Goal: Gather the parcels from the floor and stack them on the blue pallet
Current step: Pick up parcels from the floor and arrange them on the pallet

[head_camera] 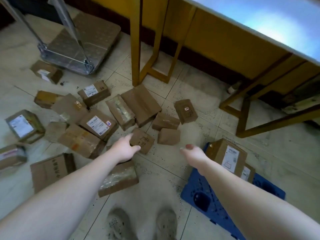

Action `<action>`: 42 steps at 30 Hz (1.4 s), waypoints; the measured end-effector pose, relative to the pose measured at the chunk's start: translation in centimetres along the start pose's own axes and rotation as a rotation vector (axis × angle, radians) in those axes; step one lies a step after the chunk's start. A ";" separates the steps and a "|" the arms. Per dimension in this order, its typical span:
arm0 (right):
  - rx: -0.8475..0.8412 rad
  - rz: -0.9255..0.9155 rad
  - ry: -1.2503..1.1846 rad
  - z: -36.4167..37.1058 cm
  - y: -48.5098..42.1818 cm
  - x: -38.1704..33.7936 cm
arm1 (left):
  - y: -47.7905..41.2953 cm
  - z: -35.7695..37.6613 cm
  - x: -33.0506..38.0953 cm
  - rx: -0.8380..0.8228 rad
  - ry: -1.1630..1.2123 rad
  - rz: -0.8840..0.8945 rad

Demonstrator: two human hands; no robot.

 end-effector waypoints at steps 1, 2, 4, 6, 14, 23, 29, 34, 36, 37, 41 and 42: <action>-0.001 0.011 -0.005 0.1 -0.4 -0.1 | -0.9 -0.1 0.4 -0.012 0.013 0.006; 0.000 0.018 -0.004 0.1 -1.1 -0.2 | -1.8 0.0 0.7 -0.025 0.023 0.005; 0.001 0.020 0.000 0.0 -2.8 -0.4 | -3.8 0.4 1.4 -0.048 0.024 -0.010; 0.004 0.008 0.005 -0.1 -5.2 -0.9 | -6.5 0.8 2.2 -0.059 0.011 -0.011; -0.038 -0.025 0.146 -1.1 -18.7 -0.3 | -19.4 6.5 4.9 -0.053 -0.014 0.049; -0.123 0.074 -0.031 2.9 -31.3 4.1 | -32.5 16.1 5.3 -0.189 0.260 -0.027; -0.143 0.195 -0.355 5.7 -32.6 6.8 | -34.1 19.4 3.1 -0.178 0.554 -0.192; -0.079 0.236 -0.501 6.0 -28.4 7.8 | -30.2 18.8 1.2 -0.130 0.687 -0.241; -0.056 0.227 -0.551 5.8 -26.0 7.7 | -27.4 18.2 0.9 -0.144 0.758 -0.247; -0.054 0.210 -0.590 5.7 -24.6 7.3 | -25.9 17.8 0.9 -0.170 0.817 -0.242; -0.036 0.093 -0.700 4.4 -17.8 5.6 | -19.3 15.4 1.9 -0.331 0.909 -0.155; -0.024 0.076 -0.705 4.0 -15.9 5.3 | -17.6 14.5 2.3 -0.354 0.890 -0.124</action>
Point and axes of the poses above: each hand's wrist, its own y-axis away from the middle knuckle, its own z-axis out of the palm, x = y × z, the point moved 8 cm from there along -y, towards the middle knuckle, and after that the axes turned 4 degrees about -x, right-handed, at the moved point
